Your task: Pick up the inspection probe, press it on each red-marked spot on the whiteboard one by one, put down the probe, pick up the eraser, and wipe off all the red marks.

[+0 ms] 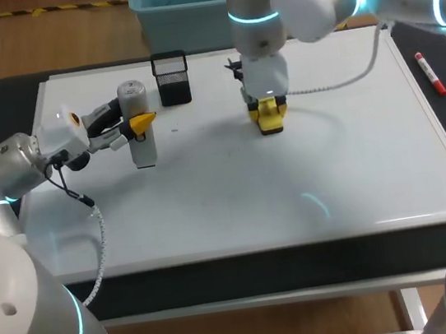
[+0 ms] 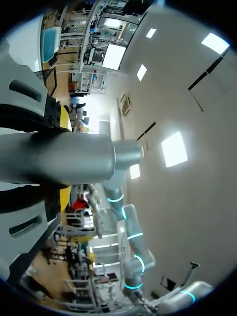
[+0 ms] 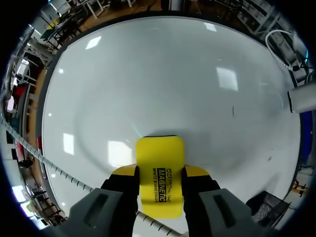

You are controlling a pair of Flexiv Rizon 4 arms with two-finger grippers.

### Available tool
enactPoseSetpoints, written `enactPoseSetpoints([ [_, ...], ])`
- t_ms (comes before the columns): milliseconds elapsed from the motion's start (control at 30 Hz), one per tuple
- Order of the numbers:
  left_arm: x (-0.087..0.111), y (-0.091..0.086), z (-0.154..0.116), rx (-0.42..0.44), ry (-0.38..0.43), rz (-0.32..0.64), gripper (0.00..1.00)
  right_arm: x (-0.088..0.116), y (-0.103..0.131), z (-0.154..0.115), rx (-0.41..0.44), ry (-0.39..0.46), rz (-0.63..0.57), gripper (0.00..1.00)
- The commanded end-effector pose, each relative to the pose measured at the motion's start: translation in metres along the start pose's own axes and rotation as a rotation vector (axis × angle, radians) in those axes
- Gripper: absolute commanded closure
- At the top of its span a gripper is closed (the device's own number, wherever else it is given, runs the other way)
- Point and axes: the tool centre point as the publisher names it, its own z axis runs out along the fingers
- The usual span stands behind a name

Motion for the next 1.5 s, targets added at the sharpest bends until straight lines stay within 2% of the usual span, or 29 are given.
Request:
enactPoseSetpoints([
  [33,0.0,0.0,0.001,0.002,0.001,0.001,1.0,0.024,0.005,0.007,0.009,-0.017,0.014,1.0],
  [300,0.0,0.0,0.001,0.002,0.001,0.001,1.0,0.047,0.007,0.005,0.015,-0.02,0.059,1.0],
  [500,0.0,0.0,0.001,0.002,0.001,0.001,1.0,0.052,0.008,-0.005,0.037,-0.023,0.066,1.0],
  [633,0.0,0.0,0.001,0.002,0.001,0.001,1.0,0.053,0.015,-0.022,0.065,-0.059,0.042,1.0],
  [933,0.0,0.0,0.001,0.002,0.001,0.001,1.0,0.052,0.023,-0.056,0.118,-0.046,-0.004,1.0],
  [1500,0.0,0.0,0.001,0.002,0.001,0.001,1.0,0.053,0.026,-0.06,0.125,-0.056,-0.006,1.0],
])
